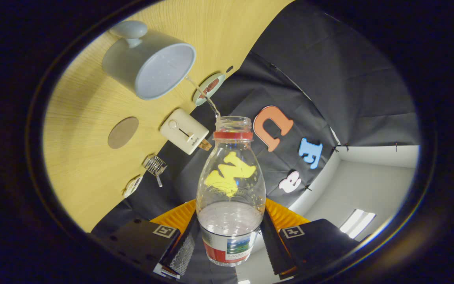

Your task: Take the bottle from table, then pour the juice into the cup, finally place the bottle on the coaster

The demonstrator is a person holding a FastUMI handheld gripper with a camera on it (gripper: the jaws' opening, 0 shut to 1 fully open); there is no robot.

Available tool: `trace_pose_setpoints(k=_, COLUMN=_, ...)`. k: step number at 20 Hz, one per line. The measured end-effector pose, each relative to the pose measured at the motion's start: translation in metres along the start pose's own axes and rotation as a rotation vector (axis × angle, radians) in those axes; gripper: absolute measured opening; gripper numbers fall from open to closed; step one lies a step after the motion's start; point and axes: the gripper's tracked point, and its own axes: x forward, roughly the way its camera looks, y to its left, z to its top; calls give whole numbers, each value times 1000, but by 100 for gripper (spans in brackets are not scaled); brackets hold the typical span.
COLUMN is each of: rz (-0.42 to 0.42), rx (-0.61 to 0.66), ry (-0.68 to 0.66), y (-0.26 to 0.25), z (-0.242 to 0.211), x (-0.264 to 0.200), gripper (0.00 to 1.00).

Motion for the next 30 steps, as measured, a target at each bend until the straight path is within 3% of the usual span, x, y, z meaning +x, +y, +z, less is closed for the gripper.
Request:
trace_pose_setpoints(k=17, rz=-15, rx=-39, ry=-11, y=-1, z=10, x=-11, gripper=82)
trace_pose_setpoints(k=22, rz=20, rx=90, ry=12, y=10, z=5, x=-13, gripper=82)
trace_pose_setpoints(k=25, rz=68, rx=258, ry=20, y=15, z=1, x=-15, gripper=82)
trace_pose_setpoints(k=30, rz=78, rx=535, ry=45, y=11, z=-6, x=-17, gripper=82)
